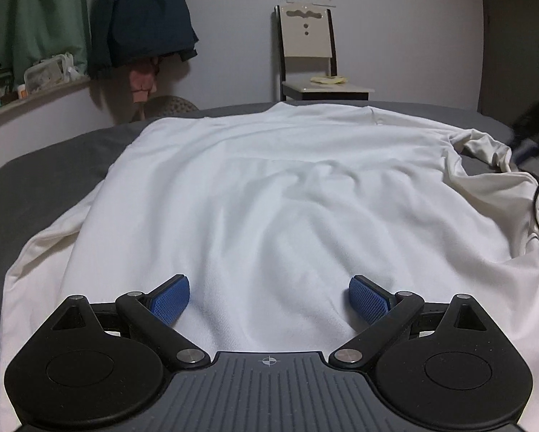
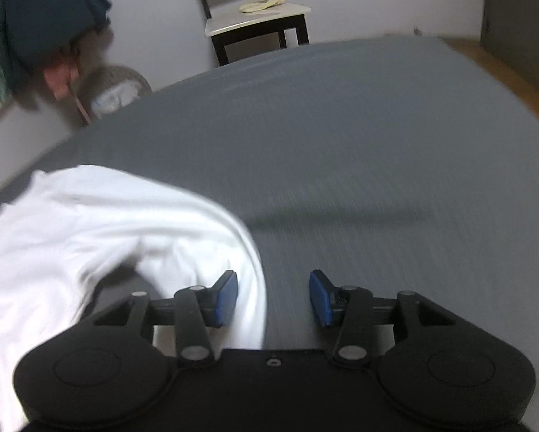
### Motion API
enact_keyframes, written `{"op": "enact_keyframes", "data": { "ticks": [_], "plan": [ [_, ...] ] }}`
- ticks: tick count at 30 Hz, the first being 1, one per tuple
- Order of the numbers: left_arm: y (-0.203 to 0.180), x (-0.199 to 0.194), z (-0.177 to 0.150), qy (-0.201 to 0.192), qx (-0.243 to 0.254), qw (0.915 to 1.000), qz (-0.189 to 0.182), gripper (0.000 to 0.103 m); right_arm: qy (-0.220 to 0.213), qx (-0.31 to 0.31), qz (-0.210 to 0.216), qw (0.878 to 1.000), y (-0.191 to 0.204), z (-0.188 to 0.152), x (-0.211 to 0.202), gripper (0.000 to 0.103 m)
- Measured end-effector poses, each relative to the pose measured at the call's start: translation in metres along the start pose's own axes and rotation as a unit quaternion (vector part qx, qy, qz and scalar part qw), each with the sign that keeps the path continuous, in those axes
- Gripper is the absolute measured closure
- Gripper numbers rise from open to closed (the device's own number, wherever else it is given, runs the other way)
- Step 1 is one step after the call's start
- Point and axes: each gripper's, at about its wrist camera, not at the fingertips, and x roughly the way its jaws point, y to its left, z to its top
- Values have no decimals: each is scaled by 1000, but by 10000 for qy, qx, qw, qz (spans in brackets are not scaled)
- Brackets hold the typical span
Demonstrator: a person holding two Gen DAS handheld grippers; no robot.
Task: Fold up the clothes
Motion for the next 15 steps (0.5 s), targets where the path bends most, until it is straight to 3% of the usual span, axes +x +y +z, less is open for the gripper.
{"op": "enact_keyframes", "data": {
  "ticks": [4, 7, 9, 10, 11, 15],
  "plan": [
    [2, 3, -1, 74, -82, 9999, -24, 0, 214, 348, 673, 9969, -21, -42, -26, 64],
    [4, 4, -1, 114, -179, 9997, -86, 0, 543, 170, 1042, 9929, -13, -60, -36, 77],
    [3, 5, -2, 108, -151, 9998, -64, 0, 607, -94, 888, 9942, -3, -65, -39, 81],
    [2, 5, -1, 107, -148, 9998, -57, 0, 550, -126, 698, 9960, -9, -58, -42, 95],
    [2, 5, -1, 106, -145, 9998, -51, 0, 493, -159, 507, 9974, -15, -52, -46, 101],
    [1, 4, -2, 108, -154, 9998, -56, 0, 261, -287, -255, 9989, -38, -25, -60, 101]
  ]
}}
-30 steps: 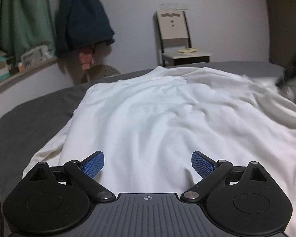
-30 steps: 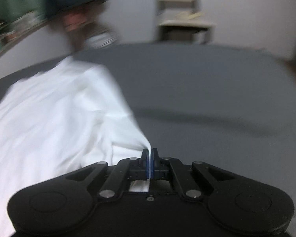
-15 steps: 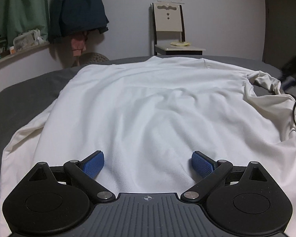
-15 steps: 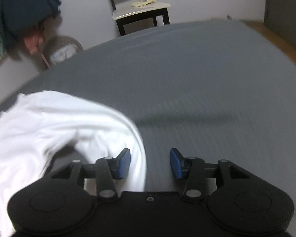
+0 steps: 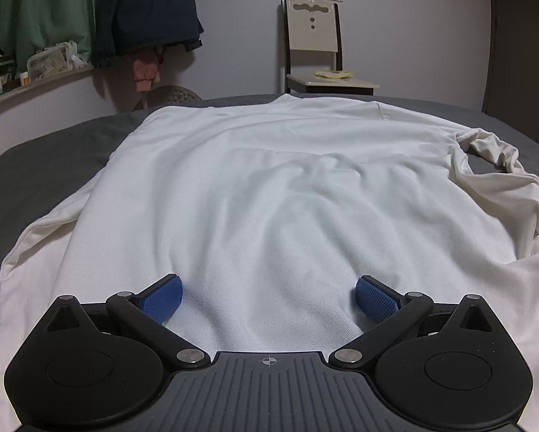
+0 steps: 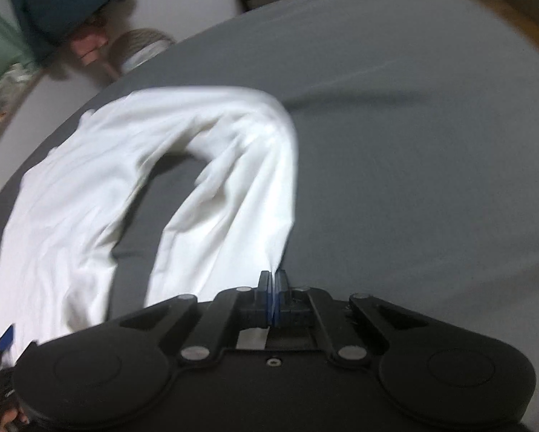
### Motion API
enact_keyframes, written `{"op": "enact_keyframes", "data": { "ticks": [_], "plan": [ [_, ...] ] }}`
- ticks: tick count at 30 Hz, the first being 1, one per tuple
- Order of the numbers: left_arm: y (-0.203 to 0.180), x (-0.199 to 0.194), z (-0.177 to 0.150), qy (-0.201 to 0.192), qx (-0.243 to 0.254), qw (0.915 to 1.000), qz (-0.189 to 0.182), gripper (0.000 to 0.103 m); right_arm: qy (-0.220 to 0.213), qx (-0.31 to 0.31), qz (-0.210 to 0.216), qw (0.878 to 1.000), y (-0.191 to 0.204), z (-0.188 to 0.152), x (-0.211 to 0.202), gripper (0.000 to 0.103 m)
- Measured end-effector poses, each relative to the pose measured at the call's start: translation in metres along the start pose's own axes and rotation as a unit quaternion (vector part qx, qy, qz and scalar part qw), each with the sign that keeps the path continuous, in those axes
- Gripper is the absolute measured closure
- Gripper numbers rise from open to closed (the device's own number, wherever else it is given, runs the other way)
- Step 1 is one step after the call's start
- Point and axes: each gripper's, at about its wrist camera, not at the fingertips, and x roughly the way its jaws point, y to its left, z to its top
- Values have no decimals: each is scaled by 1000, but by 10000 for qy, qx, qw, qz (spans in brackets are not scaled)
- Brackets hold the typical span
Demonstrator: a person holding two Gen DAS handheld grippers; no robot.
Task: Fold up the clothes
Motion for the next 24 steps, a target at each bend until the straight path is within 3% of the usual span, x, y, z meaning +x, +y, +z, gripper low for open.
{"op": "enact_keyframes", "data": {
  "ticks": [5, 10, 12, 14, 15, 18, 22, 24],
  "plan": [
    [-1, -1, -1, 2, -12, 10000, -6, 0, -269, -110, -916, 9954, -33, 31, -17, 101],
    [-2, -2, -1, 5, -21, 10000, -3, 0, -448, -233, -1147, 9921, -53, 48, 10, 100],
    [-3, -2, -1, 8, -18, 10000, 2, 0, -419, -402, -1197, 9911, -51, 42, 22, 90],
    [-2, -1, 0, 6, -18, 10000, 6, 0, -308, -204, -1140, 9928, -60, 32, 23, 62],
    [-2, 0, 0, 6, -19, 10000, 8, 0, -339, -99, -1083, 9935, -67, 26, 20, 59],
    [-2, 1, 1, 10, -19, 10000, 11, 0, -285, 345, -782, 9959, -91, 7, 7, 60],
    [-1, 3, 2, 17, -23, 10000, 12, 0, 127, 1043, 167, 9943, -120, -21, 0, 70],
    [-1, 3, 2, 19, -19, 10000, 21, 0, 129, 1068, 367, 9935, -120, -31, 0, 82]
  ]
}}
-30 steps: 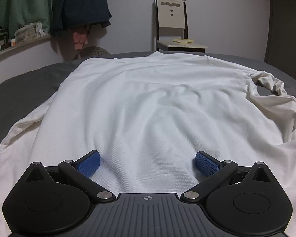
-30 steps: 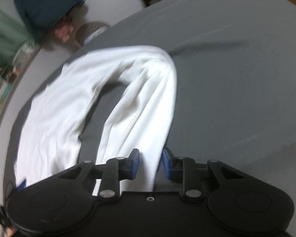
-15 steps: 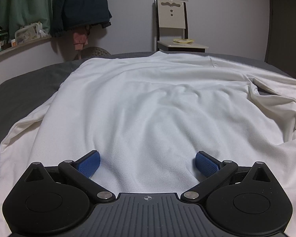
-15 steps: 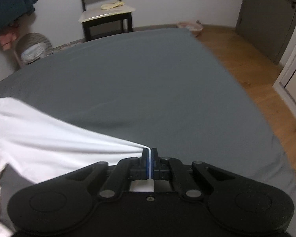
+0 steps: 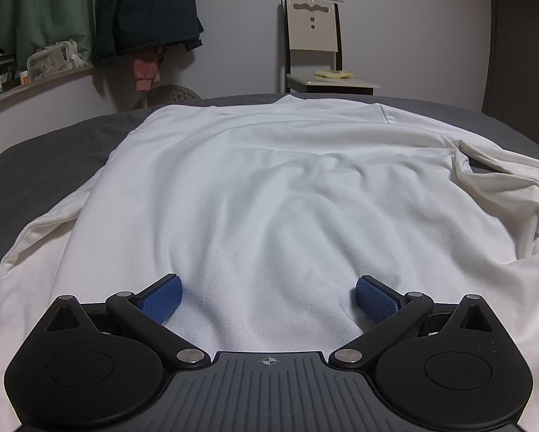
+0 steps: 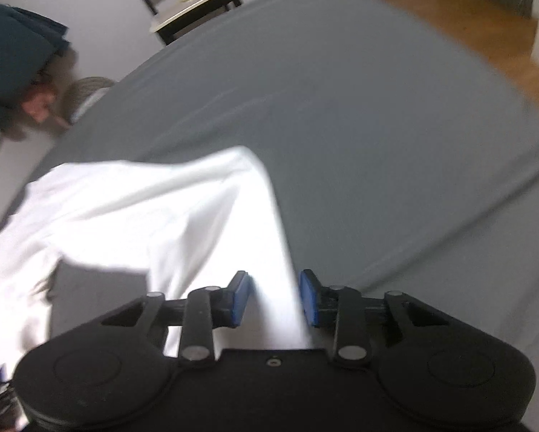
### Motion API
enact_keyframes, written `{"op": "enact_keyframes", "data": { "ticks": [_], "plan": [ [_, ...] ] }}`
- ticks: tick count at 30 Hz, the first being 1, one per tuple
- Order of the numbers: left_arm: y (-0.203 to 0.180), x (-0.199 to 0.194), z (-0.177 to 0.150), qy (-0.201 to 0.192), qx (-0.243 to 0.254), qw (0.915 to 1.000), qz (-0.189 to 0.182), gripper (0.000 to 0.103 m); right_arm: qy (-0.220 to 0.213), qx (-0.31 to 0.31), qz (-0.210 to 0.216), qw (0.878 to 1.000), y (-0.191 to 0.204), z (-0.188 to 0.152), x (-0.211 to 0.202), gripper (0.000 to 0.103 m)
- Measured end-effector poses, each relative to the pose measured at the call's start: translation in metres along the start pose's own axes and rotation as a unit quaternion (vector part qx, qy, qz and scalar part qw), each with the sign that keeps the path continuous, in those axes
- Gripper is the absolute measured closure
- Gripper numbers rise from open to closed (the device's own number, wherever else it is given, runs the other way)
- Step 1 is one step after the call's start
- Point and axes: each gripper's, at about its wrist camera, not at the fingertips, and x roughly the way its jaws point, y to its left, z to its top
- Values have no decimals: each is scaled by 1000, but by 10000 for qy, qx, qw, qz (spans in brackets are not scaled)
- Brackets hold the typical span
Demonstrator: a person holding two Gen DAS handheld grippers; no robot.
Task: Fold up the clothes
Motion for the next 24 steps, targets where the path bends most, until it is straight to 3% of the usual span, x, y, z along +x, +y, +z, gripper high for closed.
{"op": "enact_keyframes", "data": {
  "ticks": [1, 5, 8, 9, 12, 15, 17, 20, 24],
  "plan": [
    [0, 0, 0, 2, 1, 10000, 2, 0, -51, -51, -13, 10000, 1, -4, 0, 100],
    [1, 0, 0, 7, 1, 10000, 5, 0, -459, -528, -935, 9932, 9, 5, -10, 100],
    [1, 0, 0, 5, 1, 10000, 7, 0, -952, -873, -1867, 9739, 4, 33, -22, 100],
    [1, 0, 0, 5, -1, 10000, 6, 0, -981, -803, -1946, 9727, -3, 42, -20, 100],
    [1, 0, 0, 5, -4, 10000, 5, 0, -853, -656, -2028, 9733, -13, 55, -5, 96],
    [1, 0, 0, 6, 0, 10000, 7, 0, -625, -656, -2038, 9748, -11, 50, 10, 78],
    [1, 0, 0, 6, -2, 10000, 11, 0, -730, -585, -1912, 9771, -13, 41, 6, 67],
    [2, 0, 0, 9, -15, 10000, 0, 0, -707, 36, -1540, 9855, -26, 35, -4, 45],
    [1, 1, 1, 15, -23, 10000, -4, 0, -670, 864, -1032, 9886, -44, 26, -17, 45]
  ]
}}
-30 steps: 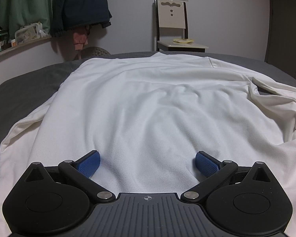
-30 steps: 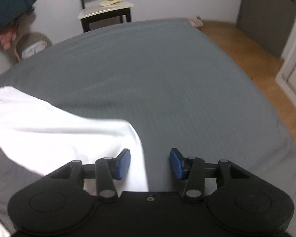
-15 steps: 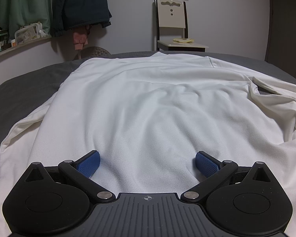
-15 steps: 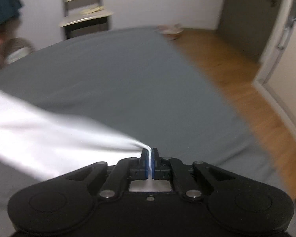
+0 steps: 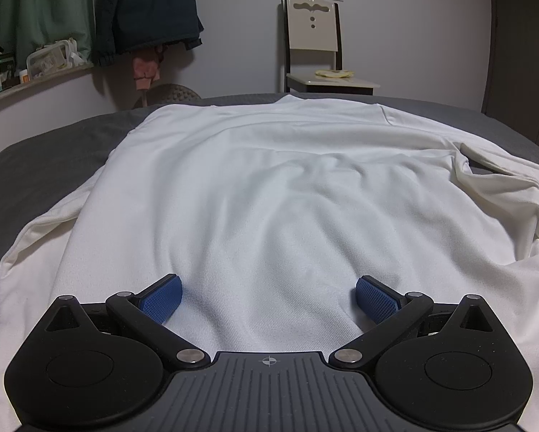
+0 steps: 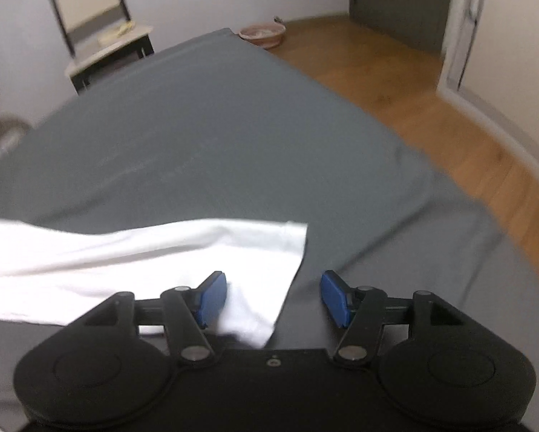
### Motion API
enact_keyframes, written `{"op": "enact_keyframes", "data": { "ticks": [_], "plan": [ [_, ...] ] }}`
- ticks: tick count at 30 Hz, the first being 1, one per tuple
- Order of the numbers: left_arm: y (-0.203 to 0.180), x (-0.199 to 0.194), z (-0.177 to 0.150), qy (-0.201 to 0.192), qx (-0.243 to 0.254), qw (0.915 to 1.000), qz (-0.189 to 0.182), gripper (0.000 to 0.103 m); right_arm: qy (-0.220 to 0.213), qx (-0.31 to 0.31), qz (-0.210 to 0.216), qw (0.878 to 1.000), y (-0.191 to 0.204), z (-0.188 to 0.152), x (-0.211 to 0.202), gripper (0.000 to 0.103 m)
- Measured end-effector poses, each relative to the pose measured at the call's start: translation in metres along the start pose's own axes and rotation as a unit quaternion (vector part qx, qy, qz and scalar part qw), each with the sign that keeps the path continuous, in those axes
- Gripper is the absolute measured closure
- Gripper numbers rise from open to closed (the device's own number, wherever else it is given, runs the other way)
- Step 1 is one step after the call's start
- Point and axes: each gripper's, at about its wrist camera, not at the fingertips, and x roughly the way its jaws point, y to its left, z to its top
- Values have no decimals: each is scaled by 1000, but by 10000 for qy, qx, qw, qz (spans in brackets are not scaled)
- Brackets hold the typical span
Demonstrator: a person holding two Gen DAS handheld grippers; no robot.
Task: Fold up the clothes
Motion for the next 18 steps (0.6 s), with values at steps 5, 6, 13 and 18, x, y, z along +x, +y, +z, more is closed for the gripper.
{"op": "enact_keyframes", "data": {
  "ticks": [5, 6, 13, 18],
  "plan": [
    [-1, 0, 0, 7, 11, 10000, 32, 0, 373, 1242, 553, 9900, -25, -2, 2, 74],
    [-2, 0, 0, 8, 9, 10000, 35, 0, 399, 1398, 574, 9877, -31, 0, 8, 79],
    [-1, 0, 0, 12, -14, 10000, 34, 0, -1060, 348, 1003, 9887, -2, 1, -47, 91],
    [0, 0, 0, 17, -27, 10000, 33, 0, -1647, -921, 725, 9793, 9, -10, -55, 91]
  ]
}}
